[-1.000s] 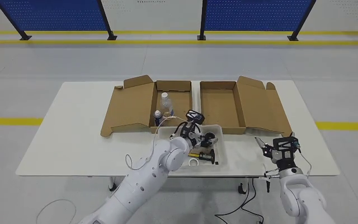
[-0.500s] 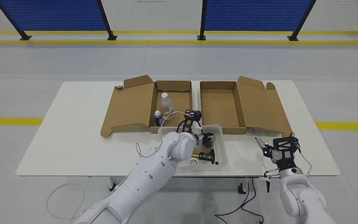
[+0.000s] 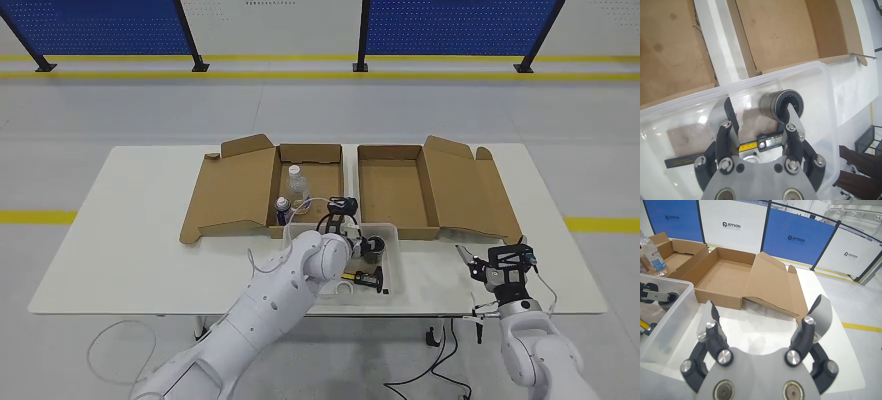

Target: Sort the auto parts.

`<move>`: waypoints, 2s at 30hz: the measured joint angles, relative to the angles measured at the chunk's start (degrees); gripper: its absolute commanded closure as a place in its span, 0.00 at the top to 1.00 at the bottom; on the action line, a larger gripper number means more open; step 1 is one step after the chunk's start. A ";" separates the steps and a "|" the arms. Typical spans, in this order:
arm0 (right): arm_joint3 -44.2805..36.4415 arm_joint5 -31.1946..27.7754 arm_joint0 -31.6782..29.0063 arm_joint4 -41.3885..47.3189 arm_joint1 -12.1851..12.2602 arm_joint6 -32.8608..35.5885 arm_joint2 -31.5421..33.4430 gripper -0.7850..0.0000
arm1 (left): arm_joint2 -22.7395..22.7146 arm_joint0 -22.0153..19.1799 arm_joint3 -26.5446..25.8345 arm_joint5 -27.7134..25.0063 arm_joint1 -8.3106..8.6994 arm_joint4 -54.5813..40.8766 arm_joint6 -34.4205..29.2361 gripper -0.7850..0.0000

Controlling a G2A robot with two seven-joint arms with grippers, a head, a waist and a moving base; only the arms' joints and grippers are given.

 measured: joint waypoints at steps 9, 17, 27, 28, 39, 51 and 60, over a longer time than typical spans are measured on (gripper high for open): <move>0.00 0.00 0.00 0.00 0.00 0.00 0.00 1.00 | 0.77 -0.86 1.37 -0.47 -0.90 -0.21 -0.72 0.44; 0.00 0.00 0.00 0.00 0.00 0.00 0.00 1.00 | 1.30 -1.40 2.77 -1.26 -1.36 0.45 -2.70 0.41; 0.00 0.00 0.00 0.00 0.00 0.00 0.00 1.00 | 0.91 -0.40 2.58 -1.92 -1.42 0.94 -4.43 0.35; 0.00 0.00 0.00 0.00 0.00 0.00 0.00 1.00 | 0.86 -0.26 2.50 -1.97 -1.41 1.00 -4.54 0.33; 0.00 0.00 0.00 0.00 0.00 0.00 0.00 1.00 | 0.11 1.22 0.53 -2.35 -1.16 2.43 -5.67 0.00; 0.00 0.00 0.00 0.00 0.00 0.00 0.00 1.00 | -2.30 4.98 -6.79 -3.34 0.05 5.28 -5.02 0.00; 0.00 0.00 0.00 0.00 0.00 0.00 0.00 1.00 | -6.45 10.26 -18.30 -5.51 1.82 5.94 -7.16 0.00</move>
